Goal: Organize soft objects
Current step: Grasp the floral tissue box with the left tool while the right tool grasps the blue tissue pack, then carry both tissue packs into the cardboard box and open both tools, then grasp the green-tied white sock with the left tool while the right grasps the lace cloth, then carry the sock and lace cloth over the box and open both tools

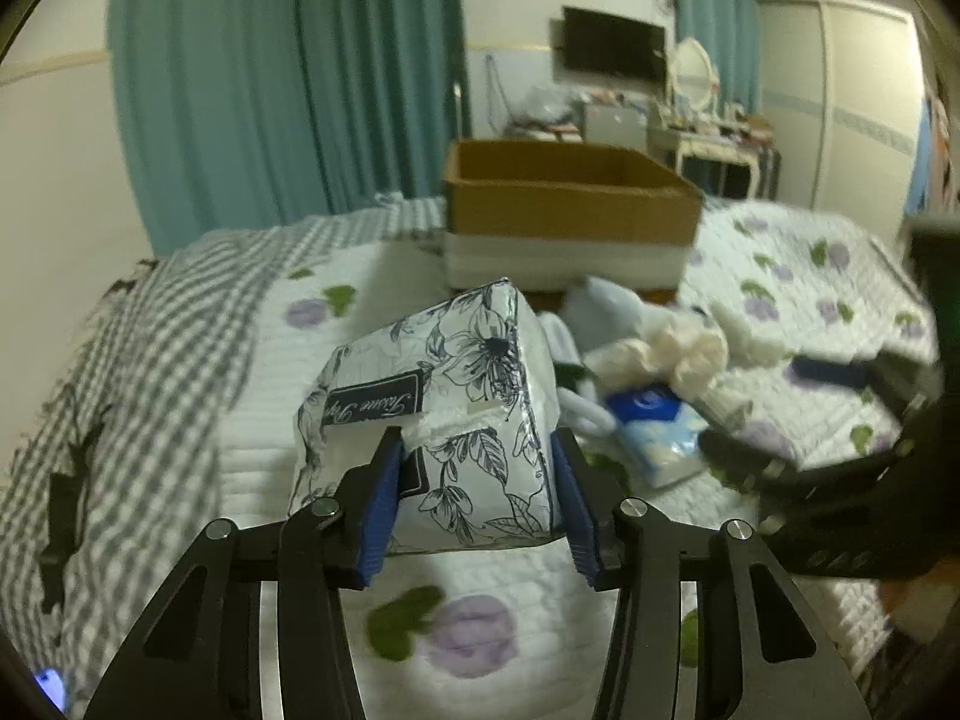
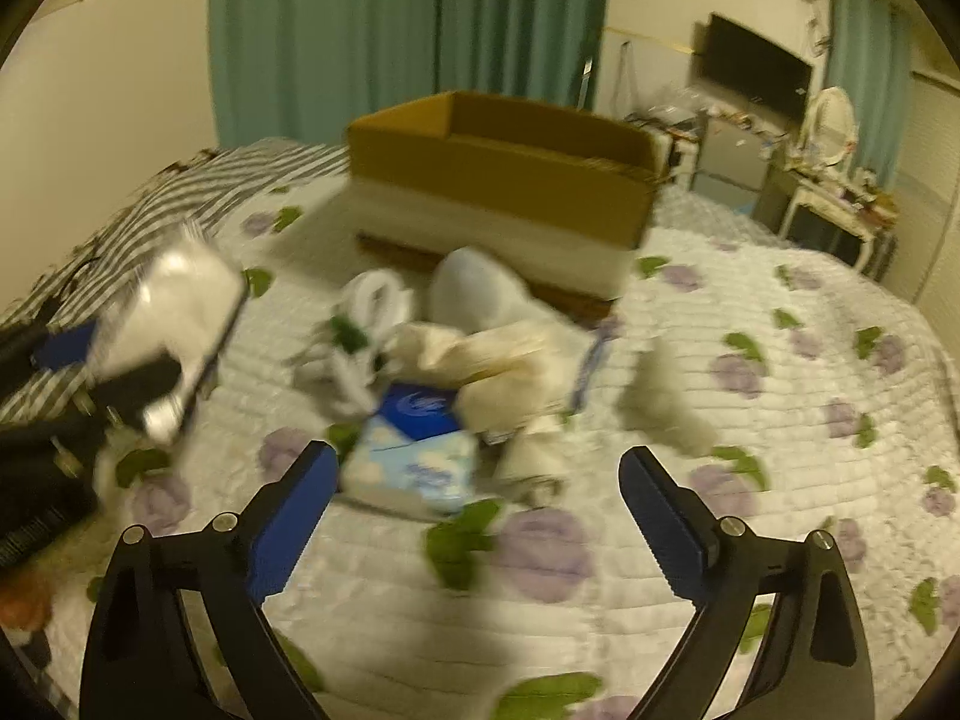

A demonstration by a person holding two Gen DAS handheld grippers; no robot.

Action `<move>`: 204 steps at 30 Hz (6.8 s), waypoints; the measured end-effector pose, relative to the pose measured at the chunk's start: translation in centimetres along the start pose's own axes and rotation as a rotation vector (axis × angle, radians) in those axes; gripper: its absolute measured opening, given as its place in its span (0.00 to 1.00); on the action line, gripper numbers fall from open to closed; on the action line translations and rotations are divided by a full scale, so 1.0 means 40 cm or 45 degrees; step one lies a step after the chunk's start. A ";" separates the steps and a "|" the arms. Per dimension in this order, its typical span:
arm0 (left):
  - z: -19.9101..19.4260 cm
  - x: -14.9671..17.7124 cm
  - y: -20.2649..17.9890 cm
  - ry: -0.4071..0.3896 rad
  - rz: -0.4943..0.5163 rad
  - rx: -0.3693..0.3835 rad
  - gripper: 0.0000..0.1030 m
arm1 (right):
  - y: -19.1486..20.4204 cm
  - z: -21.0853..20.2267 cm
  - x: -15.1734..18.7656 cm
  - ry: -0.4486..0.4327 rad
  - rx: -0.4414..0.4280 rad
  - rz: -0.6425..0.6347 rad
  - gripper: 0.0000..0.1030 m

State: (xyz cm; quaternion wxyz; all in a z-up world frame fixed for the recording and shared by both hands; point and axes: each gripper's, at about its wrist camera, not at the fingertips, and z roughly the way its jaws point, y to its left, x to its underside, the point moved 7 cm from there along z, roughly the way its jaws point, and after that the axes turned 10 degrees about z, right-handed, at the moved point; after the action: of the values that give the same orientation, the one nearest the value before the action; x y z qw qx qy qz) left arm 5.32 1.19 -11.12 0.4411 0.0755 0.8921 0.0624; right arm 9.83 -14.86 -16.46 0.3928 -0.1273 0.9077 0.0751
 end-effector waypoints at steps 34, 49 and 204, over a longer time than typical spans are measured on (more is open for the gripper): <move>-0.152 -0.317 -0.007 -0.288 0.041 0.029 0.46 | -0.024 -0.228 -0.280 -0.238 -0.163 0.108 0.50; 0.265 -0.563 -0.040 -0.210 0.219 -0.008 0.48 | -0.114 0.067 -0.573 -0.230 -0.175 0.120 0.50; 0.371 -0.532 -0.003 -0.195 0.096 0.105 0.75 | -0.179 0.263 -0.621 -0.207 -0.076 0.208 0.89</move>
State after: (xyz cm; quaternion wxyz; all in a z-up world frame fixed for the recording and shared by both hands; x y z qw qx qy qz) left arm 29.88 -2.32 -3.54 0.5018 0.1316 0.8541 0.0363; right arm 35.56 -14.97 -5.68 0.4539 -0.0579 0.8775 0.1439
